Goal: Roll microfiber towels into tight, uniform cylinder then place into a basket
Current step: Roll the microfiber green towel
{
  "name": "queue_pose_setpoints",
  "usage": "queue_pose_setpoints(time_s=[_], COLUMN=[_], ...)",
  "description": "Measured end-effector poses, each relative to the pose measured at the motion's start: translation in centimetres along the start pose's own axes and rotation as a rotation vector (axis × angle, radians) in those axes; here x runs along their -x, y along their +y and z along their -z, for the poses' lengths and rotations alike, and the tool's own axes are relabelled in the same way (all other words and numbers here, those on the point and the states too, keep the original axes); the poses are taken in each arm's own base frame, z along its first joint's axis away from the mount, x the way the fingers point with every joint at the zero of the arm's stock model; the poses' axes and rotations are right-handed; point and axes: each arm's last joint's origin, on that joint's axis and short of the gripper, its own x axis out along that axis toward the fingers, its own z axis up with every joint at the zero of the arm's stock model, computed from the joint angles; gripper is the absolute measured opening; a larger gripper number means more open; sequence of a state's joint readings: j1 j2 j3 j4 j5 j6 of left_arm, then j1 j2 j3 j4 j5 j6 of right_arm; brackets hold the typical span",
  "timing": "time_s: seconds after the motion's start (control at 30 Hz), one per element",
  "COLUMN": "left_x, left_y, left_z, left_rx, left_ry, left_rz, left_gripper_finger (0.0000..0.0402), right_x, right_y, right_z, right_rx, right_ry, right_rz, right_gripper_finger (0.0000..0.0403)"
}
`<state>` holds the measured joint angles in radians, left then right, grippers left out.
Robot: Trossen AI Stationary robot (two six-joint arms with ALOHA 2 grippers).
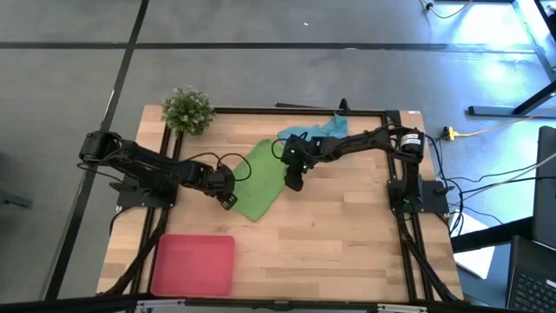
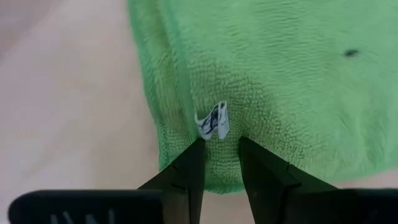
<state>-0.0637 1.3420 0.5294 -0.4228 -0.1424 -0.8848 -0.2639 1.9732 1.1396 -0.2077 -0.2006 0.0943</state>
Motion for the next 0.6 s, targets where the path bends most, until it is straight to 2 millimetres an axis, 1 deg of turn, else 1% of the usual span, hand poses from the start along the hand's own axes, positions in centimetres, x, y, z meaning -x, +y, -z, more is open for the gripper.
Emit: queue_pose_setpoints(time_s=[0.1,0.27,0.43,0.53,0.6], left_x=[0.1,0.2,0.0,0.3,0.8], left_y=[-0.9,-2.2,-3.0,-2.9,-2.9], left_z=[0.5,1.3,1.8,1.8,1.6], left_rx=[0.016,0.051,0.06,0.06,0.066], left_ry=[-0.009,-0.025,-0.034,-0.058,-0.084], left_rz=[0.05,0.124,0.148,0.142,0.151], left_gripper_finger=[0.0095,0.0095,0.0095,0.0095,0.0095], right_x=[-0.1,-0.1,0.1,1.1,2.2], right_y=[-0.1,-0.4,-0.3,0.0,0.3], right_z=[-0.3,-0.6,-0.8,-1.7,-2.7], right_rx=[0.003,0.006,0.012,0.033,0.049], right_ry=[-0.033,-0.076,-0.09,-0.095,-0.122], right_rz=[0.014,0.099,0.104,0.095,0.091], right_gripper_finger=[0.0181,0.0181,0.0181,0.0181,0.0181])
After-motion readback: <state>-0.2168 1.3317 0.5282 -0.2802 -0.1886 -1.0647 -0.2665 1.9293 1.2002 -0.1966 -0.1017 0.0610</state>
